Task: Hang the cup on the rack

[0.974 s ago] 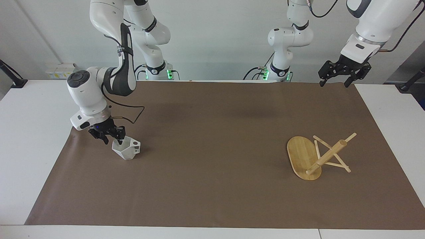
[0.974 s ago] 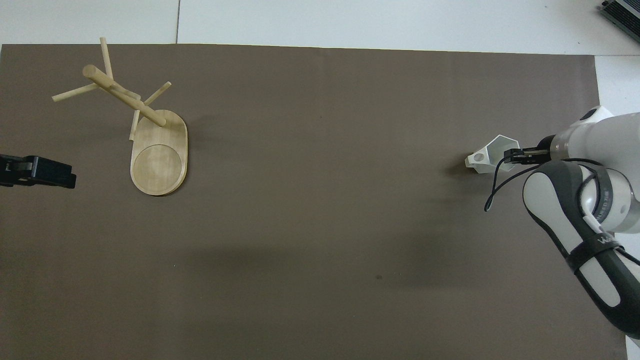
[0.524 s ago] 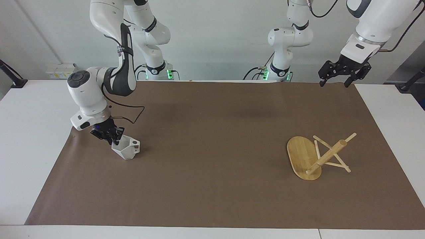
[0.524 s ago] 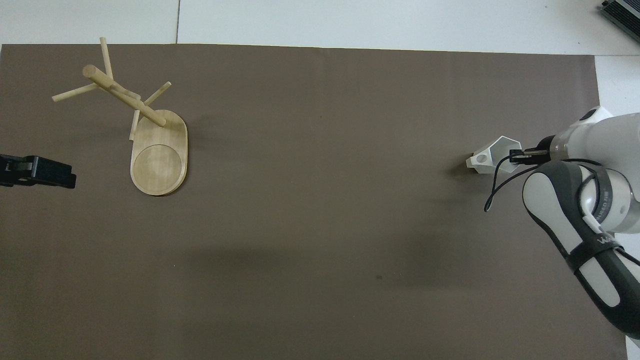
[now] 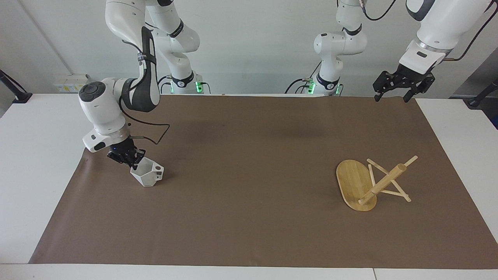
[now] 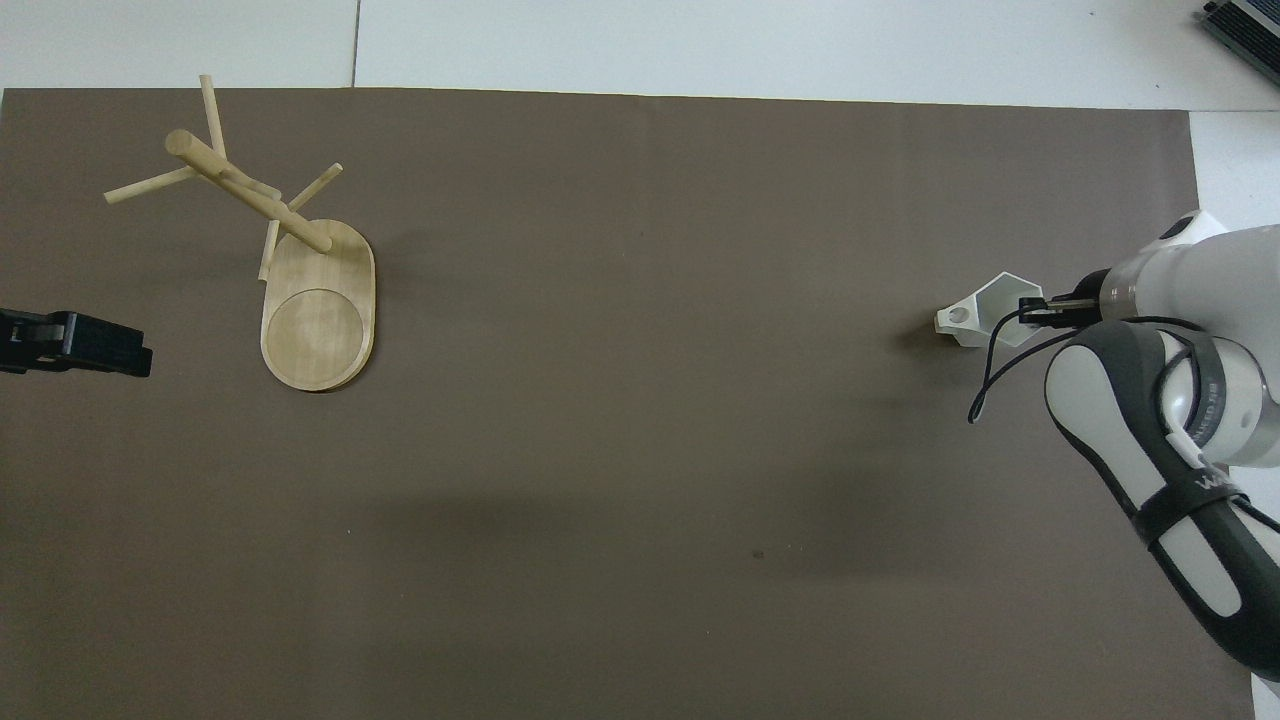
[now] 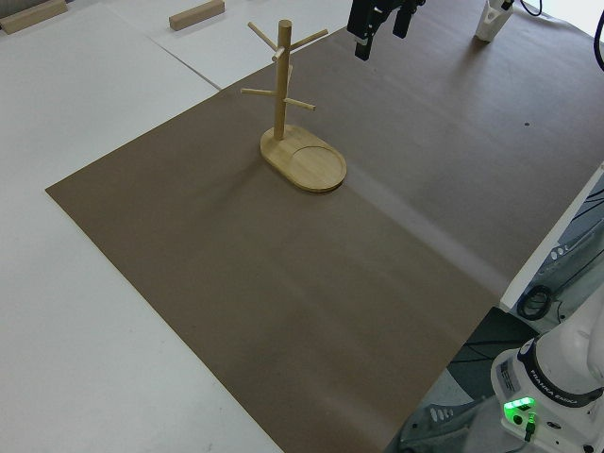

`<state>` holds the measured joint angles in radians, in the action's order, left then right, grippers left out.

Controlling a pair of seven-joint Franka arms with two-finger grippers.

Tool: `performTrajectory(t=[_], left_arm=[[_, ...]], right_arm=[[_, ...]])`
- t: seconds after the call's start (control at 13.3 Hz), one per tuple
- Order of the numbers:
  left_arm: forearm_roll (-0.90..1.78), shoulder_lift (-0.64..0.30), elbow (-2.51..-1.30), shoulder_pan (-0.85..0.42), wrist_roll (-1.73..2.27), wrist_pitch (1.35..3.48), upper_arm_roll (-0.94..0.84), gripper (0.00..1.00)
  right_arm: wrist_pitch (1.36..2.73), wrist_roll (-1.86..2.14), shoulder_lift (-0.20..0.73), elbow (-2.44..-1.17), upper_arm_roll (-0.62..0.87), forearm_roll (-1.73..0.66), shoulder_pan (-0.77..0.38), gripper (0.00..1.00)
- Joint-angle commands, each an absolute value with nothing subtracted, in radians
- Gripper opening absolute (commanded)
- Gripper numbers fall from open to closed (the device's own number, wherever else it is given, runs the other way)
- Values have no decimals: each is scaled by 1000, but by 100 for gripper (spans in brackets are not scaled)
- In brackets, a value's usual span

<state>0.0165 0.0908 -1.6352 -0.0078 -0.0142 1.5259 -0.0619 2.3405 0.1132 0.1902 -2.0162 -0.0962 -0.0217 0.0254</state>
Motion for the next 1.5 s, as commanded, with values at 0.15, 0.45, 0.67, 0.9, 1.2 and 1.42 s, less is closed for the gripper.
performTrajectory(t=[0.15,0.45,0.67,0.9,1.2,1.42], left_arm=[[5,107,-1654,-6,-18,1522,-61,100],[5,107,-1654,-6,-14,1520,-61,100],[5,107,-1652,-8,-15,1529,-63,100],[6,109,-1657,-6,-9,1519,-63,100],[6,135,-1690,-15,148,1460,-63,100],[88,153,-1724,-8,442,1412,-64,100]], right_arm=[[2347,135,189,-2023,-95,-20,31,0],[2266,135,186,-1971,-86,-25,31,0],[2229,133,180,-1942,-69,-26,29,0],[2175,130,163,-1918,-43,-28,29,0],[2070,86,109,-1891,14,-73,29,0],[1996,19,69,-1890,57,-198,29,0]])
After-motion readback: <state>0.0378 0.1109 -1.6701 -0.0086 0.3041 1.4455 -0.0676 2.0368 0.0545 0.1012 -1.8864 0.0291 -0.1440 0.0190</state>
